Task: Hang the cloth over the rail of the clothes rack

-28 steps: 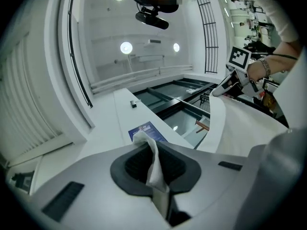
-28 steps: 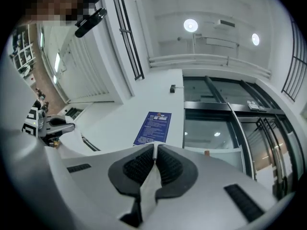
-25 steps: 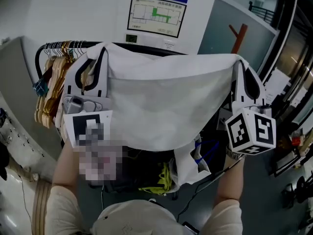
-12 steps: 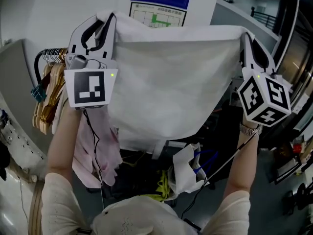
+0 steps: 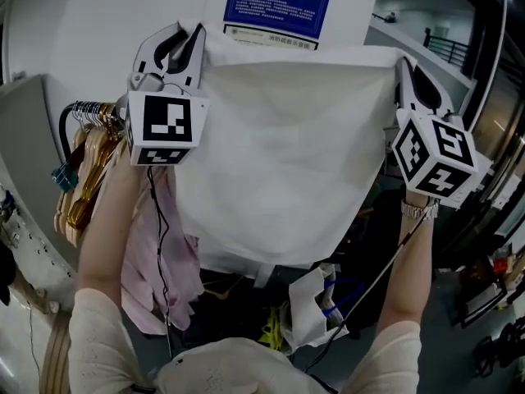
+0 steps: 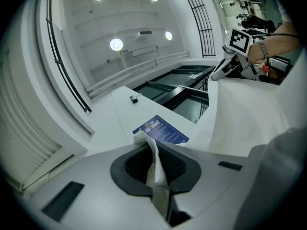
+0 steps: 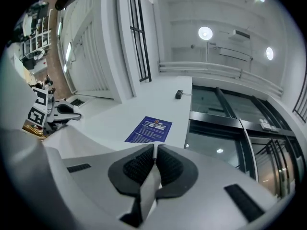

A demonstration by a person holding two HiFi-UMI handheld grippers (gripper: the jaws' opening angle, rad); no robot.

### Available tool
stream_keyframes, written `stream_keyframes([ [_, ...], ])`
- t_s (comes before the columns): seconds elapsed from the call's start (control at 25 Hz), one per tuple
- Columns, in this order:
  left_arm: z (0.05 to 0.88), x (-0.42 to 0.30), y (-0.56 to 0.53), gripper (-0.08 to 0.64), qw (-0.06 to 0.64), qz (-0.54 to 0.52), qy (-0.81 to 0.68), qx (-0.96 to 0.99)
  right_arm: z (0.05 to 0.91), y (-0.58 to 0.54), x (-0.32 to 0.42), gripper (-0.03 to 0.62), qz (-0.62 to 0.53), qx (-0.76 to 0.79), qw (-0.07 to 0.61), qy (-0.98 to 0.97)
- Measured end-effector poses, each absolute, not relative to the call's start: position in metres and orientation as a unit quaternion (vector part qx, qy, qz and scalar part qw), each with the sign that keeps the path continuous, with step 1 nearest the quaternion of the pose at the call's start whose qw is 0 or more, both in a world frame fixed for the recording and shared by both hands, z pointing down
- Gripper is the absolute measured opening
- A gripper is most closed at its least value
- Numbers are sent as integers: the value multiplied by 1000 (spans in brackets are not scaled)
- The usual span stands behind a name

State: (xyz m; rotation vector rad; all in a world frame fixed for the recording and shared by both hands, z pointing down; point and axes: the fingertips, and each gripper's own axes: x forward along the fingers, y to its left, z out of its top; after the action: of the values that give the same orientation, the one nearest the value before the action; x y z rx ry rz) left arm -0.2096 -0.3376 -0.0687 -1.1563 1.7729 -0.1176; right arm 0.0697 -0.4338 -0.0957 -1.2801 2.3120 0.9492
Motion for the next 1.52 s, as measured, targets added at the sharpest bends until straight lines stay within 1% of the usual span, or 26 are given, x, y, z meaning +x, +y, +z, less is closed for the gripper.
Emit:
stream_keyframes([
  [0.2,-67,-230,-385,21,441,-88,742,-497,-98,-476,47,25,333,-423,111,835],
  [0.32,-55,-240,-406,21,423,-126,752,-490,-84,-500,31,26,340,-406,69,846],
  [0.44,-44,-240,-417,21,421,-181,753,-471,-60,-512,17,26,369,-378,-1,849],
  [0.56,-39,-238,-426,21,415,-223,750,-463,-39,-527,11,28,396,-356,-85,842],
  [0.68,-32,-240,-435,21,396,-253,747,-471,-9,-545,9,80,395,-324,-176,842],
  [0.8,-23,-242,-444,21,372,-286,743,-477,14,-556,15,106,385,-292,-232,844],
  [1.04,-8,-247,-451,21,347,-336,740,-469,29,-567,31,123,360,-258,-265,856],
  [1.12,-8,-246,-452,21,349,-345,738,-463,25,-579,46,123,354,-277,-262,854],
  [1.2,-8,-244,-452,21,358,-352,735,-456,16,-577,59,123,357,-292,-244,853],
  [1.28,-3,-241,-453,21,360,-363,730,-453,6,-550,58,123,380,-282,-218,854],
  [1.4,0,-241,-450,21,358,-365,728,-457,-2,-477,25,123,442,-230,-189,846],
  [1.44,1,-242,-450,21,353,-368,725,-463,-1,-454,10,123,464,-213,-187,839],
  [1.52,7,-242,-452,21,335,-375,715,-485,13,-420,-14,123,488,-191,-204,827],
])
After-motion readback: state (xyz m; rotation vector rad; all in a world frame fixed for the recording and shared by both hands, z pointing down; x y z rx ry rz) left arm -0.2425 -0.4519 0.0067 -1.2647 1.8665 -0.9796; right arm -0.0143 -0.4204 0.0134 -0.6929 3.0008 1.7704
